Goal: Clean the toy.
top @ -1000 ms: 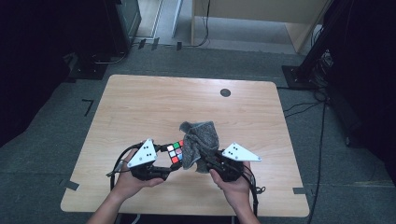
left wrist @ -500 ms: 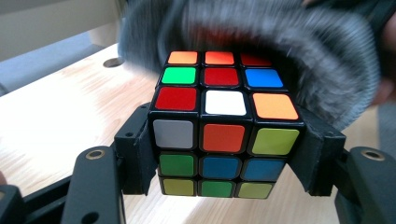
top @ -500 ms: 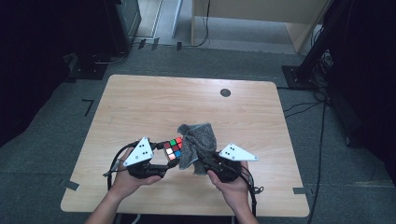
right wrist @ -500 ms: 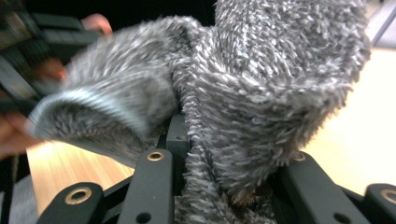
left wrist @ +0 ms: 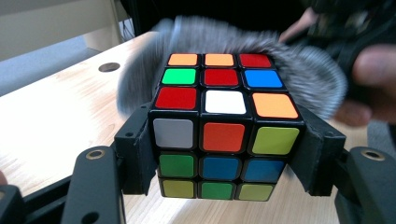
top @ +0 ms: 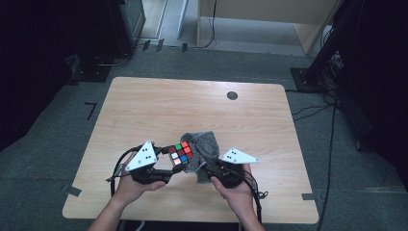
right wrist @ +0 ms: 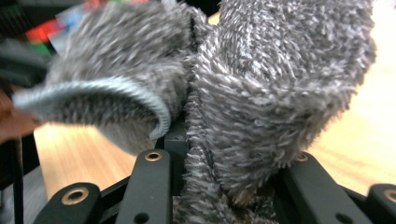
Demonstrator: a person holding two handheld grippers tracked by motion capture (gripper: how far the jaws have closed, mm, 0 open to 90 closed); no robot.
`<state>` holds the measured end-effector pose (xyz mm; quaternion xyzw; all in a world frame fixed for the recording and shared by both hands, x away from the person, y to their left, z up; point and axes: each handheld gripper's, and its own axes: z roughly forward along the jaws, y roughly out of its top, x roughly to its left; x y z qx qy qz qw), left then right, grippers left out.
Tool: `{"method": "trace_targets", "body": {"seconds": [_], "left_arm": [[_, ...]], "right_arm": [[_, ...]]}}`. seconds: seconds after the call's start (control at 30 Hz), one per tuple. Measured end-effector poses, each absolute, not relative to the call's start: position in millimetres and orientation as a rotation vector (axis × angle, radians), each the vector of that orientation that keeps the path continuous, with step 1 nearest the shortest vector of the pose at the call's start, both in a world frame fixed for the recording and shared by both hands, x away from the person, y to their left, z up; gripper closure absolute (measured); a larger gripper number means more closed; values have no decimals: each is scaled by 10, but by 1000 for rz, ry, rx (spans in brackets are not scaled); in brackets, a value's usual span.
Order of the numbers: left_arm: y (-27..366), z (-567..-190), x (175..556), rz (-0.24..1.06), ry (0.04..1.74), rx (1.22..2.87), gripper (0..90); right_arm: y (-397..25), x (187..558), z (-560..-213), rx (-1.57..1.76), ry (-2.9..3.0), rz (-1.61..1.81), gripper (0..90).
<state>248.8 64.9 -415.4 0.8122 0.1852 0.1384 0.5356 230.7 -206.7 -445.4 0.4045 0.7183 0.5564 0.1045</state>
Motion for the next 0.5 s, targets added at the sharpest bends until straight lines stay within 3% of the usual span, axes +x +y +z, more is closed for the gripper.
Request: {"method": "trace_targets", "body": {"seconds": [0.13, 0.5], "left_arm": [[597, -4174, 2470, 328, 435, 1953, 344], [662, -4127, 2474, 368, 446, 1942, 344]], "right_arm": [[-2133, 2204, -4284, 1131, 1978, 1755, 688], [-2028, 2266, -4466, 1141, 2081, 1588, 688]]}}
